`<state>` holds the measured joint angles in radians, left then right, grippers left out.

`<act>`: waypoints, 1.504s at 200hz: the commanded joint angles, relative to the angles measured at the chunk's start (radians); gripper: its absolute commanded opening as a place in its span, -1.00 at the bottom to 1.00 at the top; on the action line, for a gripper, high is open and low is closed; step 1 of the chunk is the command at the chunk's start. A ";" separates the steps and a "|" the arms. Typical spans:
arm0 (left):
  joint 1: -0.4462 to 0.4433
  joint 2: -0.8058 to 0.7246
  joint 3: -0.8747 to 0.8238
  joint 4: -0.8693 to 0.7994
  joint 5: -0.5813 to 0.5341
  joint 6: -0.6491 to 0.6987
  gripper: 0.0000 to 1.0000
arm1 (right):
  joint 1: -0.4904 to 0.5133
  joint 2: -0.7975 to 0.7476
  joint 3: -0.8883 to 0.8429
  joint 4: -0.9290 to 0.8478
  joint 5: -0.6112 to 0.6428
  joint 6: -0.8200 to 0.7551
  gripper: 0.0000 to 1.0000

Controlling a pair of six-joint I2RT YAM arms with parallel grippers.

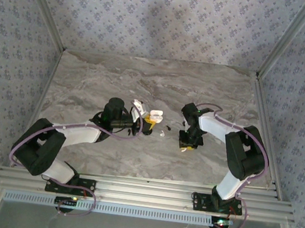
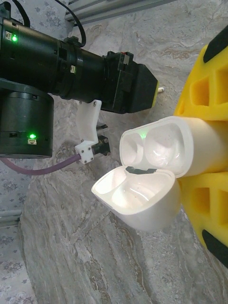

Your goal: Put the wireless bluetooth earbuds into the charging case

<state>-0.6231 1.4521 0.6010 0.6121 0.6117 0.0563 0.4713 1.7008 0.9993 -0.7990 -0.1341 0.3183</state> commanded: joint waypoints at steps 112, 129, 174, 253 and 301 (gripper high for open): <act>0.009 -0.083 -0.012 -0.047 -0.017 0.037 -0.67 | -0.063 0.002 0.185 -0.234 -0.029 -0.266 -0.39; 0.008 -0.081 -0.012 -0.042 -0.018 0.032 -0.68 | -0.071 -0.043 0.164 -0.223 -0.070 -0.134 -0.37; 0.008 -0.071 -0.012 -0.031 -0.015 0.028 -0.68 | -0.058 -0.151 0.010 -0.101 -0.113 0.237 -0.28; 0.010 -0.067 -0.012 -0.030 -0.008 0.031 -0.68 | -0.029 -0.107 -0.094 0.045 -0.067 0.361 -0.32; 0.008 -0.067 -0.015 -0.029 -0.010 0.031 -0.68 | -0.025 -0.082 -0.091 0.050 -0.050 0.343 -0.36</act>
<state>-0.6205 1.3960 0.5919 0.5713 0.5896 0.0700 0.4374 1.5974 0.9119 -0.7490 -0.2134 0.6445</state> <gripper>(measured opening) 0.214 0.324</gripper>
